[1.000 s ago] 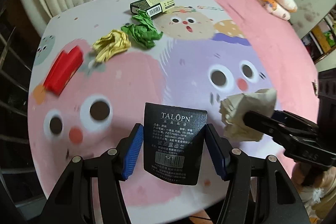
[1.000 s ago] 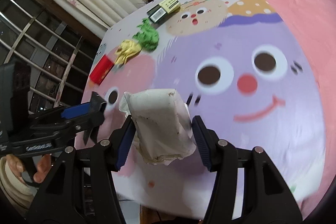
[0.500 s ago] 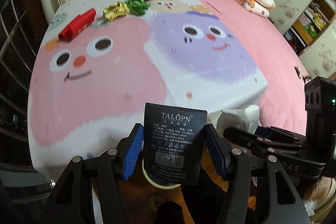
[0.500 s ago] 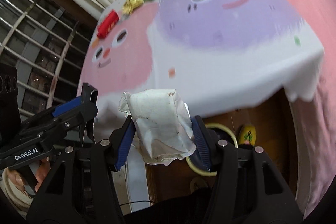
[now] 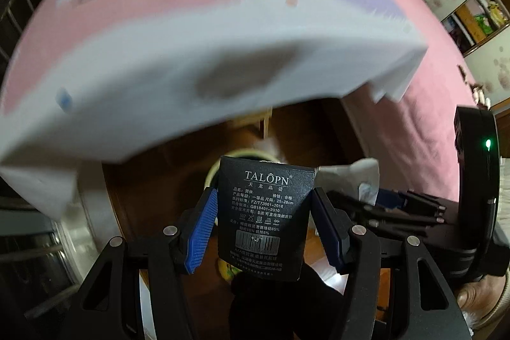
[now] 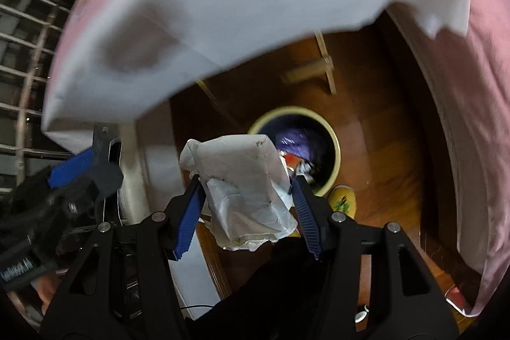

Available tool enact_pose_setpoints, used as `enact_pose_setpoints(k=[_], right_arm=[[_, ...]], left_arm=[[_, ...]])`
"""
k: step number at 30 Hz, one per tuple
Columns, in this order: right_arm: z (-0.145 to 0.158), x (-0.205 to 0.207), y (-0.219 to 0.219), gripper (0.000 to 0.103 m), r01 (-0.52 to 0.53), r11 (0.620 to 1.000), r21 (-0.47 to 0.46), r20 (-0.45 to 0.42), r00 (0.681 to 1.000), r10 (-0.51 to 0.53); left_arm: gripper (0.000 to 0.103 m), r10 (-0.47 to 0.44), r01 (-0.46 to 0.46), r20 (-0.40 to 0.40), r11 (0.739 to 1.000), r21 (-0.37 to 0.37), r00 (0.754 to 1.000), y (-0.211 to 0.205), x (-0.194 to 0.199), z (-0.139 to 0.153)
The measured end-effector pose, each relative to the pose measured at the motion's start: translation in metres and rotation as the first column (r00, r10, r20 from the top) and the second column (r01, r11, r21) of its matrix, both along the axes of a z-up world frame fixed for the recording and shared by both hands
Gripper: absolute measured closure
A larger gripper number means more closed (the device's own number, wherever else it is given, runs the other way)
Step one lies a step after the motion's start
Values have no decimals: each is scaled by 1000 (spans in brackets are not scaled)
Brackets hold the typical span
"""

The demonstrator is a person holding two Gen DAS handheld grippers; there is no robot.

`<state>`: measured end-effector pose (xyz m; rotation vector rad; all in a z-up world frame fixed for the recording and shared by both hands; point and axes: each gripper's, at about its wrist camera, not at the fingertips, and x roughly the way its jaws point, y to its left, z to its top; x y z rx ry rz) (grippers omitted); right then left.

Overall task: Collect trash
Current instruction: 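Carry the black card and white tissue down over the bin with both tools, then open both tools to drop the card and tissue into the bin, then raise both tools back toward the red box and yellow paper on the table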

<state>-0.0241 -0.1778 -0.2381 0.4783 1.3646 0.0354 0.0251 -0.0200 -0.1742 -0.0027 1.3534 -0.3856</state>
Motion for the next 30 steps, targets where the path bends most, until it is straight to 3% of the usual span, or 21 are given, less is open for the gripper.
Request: enact_pose_setpoints(k=[9, 15, 19, 25, 30], right_arm=[[-125, 1, -20, 47, 34, 999, -6, -96, 995, -35], [-182, 19, -29, 40, 18, 1000, 9, -148, 989, -17], [-206, 26, -34, 35, 9, 1000, -5, -156, 988, -10], [-211, 33, -32, 33, -16, 1000, -16, -153, 988, 14], [-199, 36, -32, 33, -26, 999, -19, -143, 989, 23]], left_arm=[[43, 24, -18, -103, 998, 54, 994, -19, -6, -140], [39, 45, -33, -125, 994, 102, 991, -32, 0, -203], [18, 70, -54, -122, 990, 133, 990, -33, 10, -228], [14, 109, -92, -106, 983, 156, 988, -29, 15, -243], [14, 125, -111, -80, 980, 164, 989, -25, 17, -229]])
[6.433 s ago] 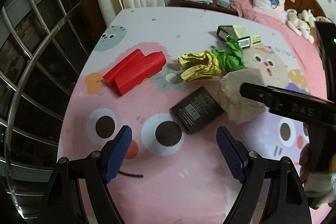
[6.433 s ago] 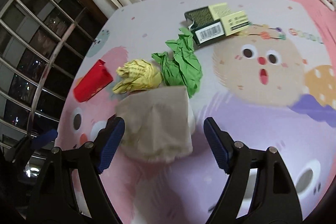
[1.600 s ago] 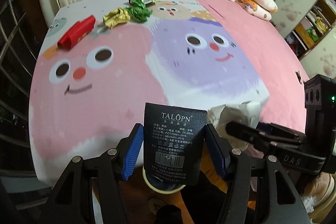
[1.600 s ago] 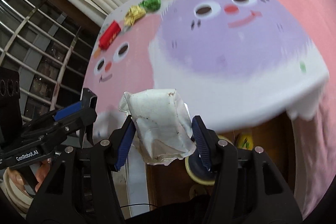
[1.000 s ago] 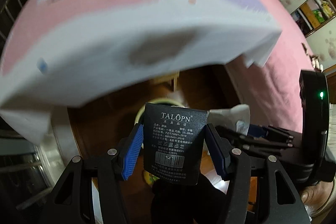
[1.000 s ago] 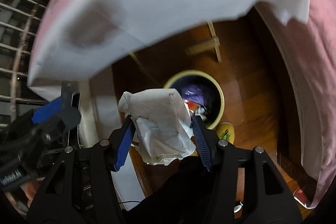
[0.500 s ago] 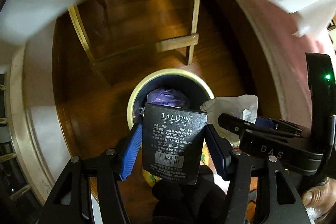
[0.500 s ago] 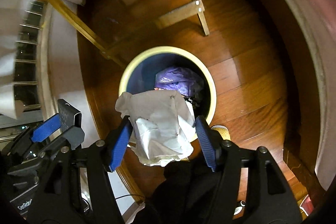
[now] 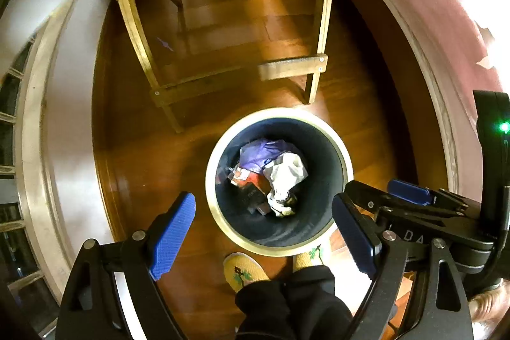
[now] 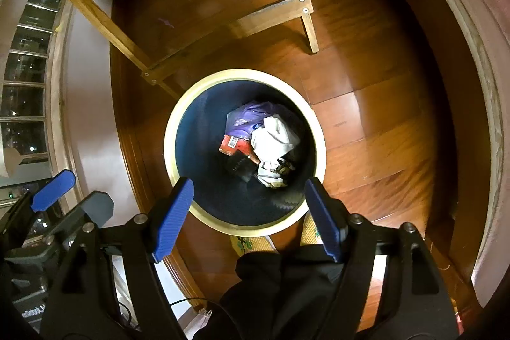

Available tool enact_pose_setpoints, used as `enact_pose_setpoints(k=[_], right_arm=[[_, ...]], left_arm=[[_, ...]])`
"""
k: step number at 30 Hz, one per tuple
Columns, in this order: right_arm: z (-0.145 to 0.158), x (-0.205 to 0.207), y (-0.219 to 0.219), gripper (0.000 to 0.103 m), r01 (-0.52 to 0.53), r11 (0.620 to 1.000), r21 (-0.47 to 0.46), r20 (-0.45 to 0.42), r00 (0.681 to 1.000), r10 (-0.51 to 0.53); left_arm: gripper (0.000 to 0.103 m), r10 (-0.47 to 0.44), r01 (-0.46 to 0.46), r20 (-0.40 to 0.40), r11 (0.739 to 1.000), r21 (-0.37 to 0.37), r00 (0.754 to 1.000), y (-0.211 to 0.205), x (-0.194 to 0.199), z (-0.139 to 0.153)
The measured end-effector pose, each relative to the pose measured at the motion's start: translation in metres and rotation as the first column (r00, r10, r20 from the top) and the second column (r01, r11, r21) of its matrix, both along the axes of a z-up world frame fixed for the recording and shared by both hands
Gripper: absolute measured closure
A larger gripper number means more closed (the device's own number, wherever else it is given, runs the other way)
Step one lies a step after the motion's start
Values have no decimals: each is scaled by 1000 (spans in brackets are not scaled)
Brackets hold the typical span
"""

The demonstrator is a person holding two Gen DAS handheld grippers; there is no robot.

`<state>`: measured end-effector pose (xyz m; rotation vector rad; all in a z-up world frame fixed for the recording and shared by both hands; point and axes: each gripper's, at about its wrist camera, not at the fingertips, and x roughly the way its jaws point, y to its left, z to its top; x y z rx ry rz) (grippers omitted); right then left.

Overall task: Collect trash
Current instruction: 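Raise both tools back toward the red box and yellow paper on the table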

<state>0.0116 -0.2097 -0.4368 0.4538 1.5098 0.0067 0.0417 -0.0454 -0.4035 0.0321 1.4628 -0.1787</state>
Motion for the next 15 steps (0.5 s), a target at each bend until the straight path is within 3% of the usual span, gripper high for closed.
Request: enact_pose_setpoints(k=[6, 15], right_arm=[[37, 2, -2, 33, -2, 1000, -8, 25, 1000, 3], [139, 4, -10, 33, -35, 999, -4, 91, 995, 35]], left_arm=[[14, 17, -18, 39, 1000, 10, 999, 0, 2, 42], [14, 44, -44, 118, 999, -4, 992, -2, 1, 154]])
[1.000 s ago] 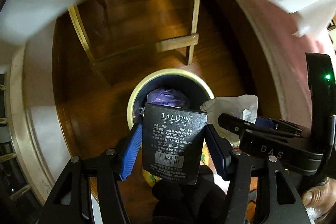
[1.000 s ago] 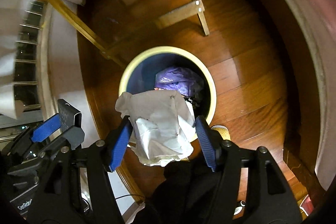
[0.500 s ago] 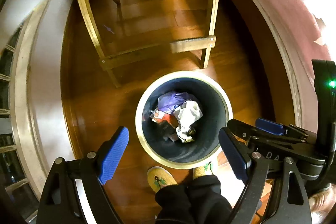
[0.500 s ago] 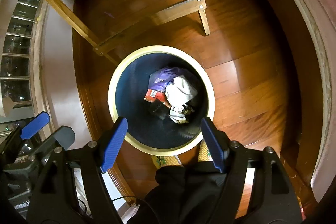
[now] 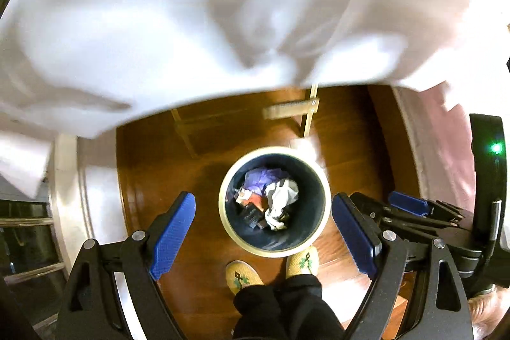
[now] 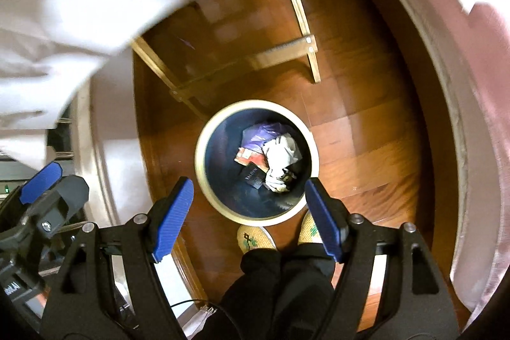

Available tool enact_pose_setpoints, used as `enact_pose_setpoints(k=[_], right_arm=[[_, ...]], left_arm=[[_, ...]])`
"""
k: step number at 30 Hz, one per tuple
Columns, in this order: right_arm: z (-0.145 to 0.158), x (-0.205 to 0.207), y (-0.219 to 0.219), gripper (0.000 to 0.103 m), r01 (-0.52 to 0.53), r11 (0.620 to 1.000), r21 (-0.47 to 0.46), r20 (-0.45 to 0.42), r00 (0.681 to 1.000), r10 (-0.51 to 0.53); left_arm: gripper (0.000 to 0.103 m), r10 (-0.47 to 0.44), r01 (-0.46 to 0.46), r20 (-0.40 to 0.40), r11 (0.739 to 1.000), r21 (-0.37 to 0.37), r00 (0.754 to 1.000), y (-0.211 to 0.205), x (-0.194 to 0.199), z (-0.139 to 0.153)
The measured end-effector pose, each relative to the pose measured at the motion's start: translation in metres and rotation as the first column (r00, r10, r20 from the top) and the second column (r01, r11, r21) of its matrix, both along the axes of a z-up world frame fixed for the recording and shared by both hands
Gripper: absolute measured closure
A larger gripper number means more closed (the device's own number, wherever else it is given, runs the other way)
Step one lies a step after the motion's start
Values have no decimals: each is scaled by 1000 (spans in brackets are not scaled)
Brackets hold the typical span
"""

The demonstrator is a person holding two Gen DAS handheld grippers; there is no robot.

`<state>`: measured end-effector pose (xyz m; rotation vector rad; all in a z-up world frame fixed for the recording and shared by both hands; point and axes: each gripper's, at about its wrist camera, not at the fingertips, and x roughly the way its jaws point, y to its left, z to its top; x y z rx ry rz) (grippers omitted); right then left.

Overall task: Collect trash
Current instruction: 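Raise both tools back toward the red box and yellow paper on the table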

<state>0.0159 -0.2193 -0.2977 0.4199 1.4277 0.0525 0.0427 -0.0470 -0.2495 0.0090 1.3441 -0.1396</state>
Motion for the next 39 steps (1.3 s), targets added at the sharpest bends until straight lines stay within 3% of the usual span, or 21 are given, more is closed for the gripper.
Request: enact_pose_setpoints(k=[7, 12, 19, 24, 27, 31, 34, 39], right_arm=[[99, 6, 0, 33, -72, 997, 18, 83, 994, 70], [173, 12, 1, 33, -141, 990, 22, 173, 976, 135], [272, 26, 2, 33, -239, 971, 8, 345, 912, 222], [317, 41, 9, 33, -298, 955, -6, 431, 861, 272], [338, 54, 20, 33, -335, 942, -26, 473, 826, 307], [358, 78, 36, 33, -353, 935, -41, 515, 794, 323], [364, 102, 47, 33, -347, 937, -37, 529, 789, 313], [361, 169, 75, 33, -317, 948, -15, 506, 816, 281]], left_arm=[[14, 22, -22, 105, 1000, 1, 994, -3, -1, 100], [14, 56, -57, 212, 998, 1, 976, -3, -5, 180], [14, 103, -112, 323, 994, 10, 941, 9, -8, 274], [14, 145, -170, 393, 985, 28, 908, 22, -3, 326], [14, 175, -205, 424, 978, 25, 888, 32, 4, 346], [14, 215, -243, 422, 970, 14, 881, 51, 23, 363], [14, 228, -251, 418, 968, 0, 879, 66, 42, 364], [14, 234, -246, 402, 969, -22, 885, 95, 90, 351]])
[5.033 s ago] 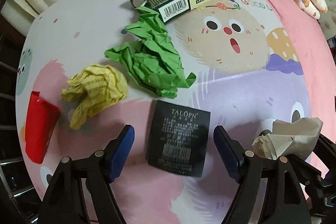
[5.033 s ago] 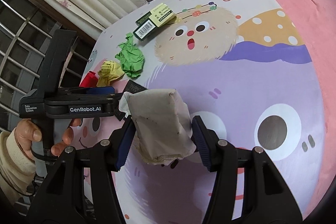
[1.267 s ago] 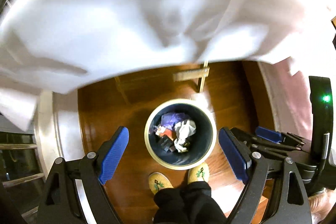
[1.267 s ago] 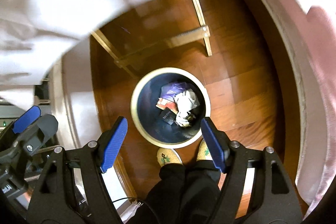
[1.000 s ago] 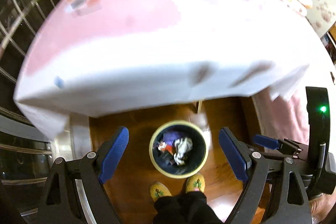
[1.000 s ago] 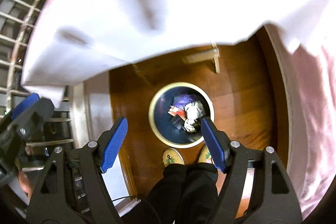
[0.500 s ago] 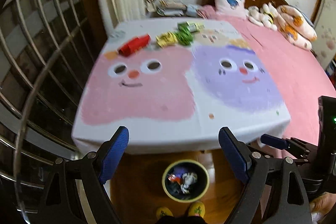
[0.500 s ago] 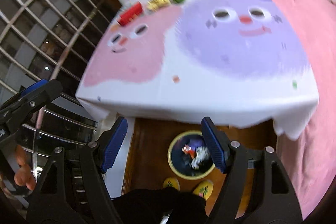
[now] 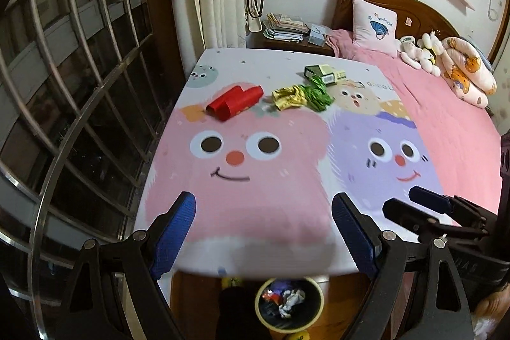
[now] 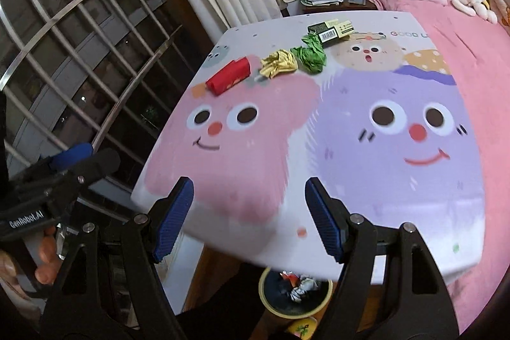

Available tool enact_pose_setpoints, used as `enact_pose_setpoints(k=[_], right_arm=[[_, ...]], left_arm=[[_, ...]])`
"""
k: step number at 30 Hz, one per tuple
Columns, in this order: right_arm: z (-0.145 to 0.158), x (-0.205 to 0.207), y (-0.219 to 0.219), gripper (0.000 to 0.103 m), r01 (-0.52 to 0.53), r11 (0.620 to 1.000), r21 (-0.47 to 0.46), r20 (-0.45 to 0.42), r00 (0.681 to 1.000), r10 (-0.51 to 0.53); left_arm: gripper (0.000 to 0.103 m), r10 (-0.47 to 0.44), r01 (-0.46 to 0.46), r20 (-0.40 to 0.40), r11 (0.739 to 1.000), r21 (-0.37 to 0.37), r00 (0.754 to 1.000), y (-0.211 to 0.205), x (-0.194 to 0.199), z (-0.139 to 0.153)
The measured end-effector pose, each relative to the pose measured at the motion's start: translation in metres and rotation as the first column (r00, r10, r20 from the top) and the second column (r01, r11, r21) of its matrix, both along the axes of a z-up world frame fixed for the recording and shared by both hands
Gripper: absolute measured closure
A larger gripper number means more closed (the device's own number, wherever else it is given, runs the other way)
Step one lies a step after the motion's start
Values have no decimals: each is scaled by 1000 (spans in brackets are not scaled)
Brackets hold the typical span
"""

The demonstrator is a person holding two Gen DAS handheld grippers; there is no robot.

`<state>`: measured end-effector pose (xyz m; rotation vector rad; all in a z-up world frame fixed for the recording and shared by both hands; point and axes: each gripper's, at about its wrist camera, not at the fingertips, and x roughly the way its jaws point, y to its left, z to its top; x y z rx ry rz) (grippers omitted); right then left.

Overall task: Collect trash
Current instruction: 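Raise both tools back toward the red box and yellow paper on the table, then grasp the red box with the left tool while the right tool grasps the yellow paper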

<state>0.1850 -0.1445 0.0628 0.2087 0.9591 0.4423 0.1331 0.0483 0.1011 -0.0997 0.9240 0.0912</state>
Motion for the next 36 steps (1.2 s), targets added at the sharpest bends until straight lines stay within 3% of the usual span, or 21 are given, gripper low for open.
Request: enact_pose_setpoints(k=[5, 9, 13, 19, 26, 33, 36], right_arm=[[-18, 82, 28, 33, 83, 996, 21, -81, 993, -81], [-38, 152, 46, 33, 181, 983, 37, -176, 969, -171], [-64, 222, 61, 33, 284, 958, 49, -255, 931, -262], [-100, 293, 63, 33, 416, 907, 66, -350, 861, -369], [-140, 341, 63, 33, 537, 842, 42, -463, 758, -460], [-164, 358, 80, 34, 556, 831, -14, -490, 721, -491], [-167, 361, 87, 41, 550, 834, -29, -471, 729, -497]], left_arm=[[14, -36, 32, -59, 997, -67, 998, 45, 84, -22], [14, -96, 85, -124, 992, -94, 988, 75, 162, -43], [14, -150, 136, -190, 987, -88, 970, 98, 232, -70], [14, -220, 196, -292, 974, -109, 931, 121, 327, -125], [14, -298, 244, -358, 951, -190, 885, 115, 365, -165], [14, -345, 290, -390, 937, -193, 854, 107, 379, -185], [14, -349, 293, -406, 936, -195, 845, 109, 391, -194]])
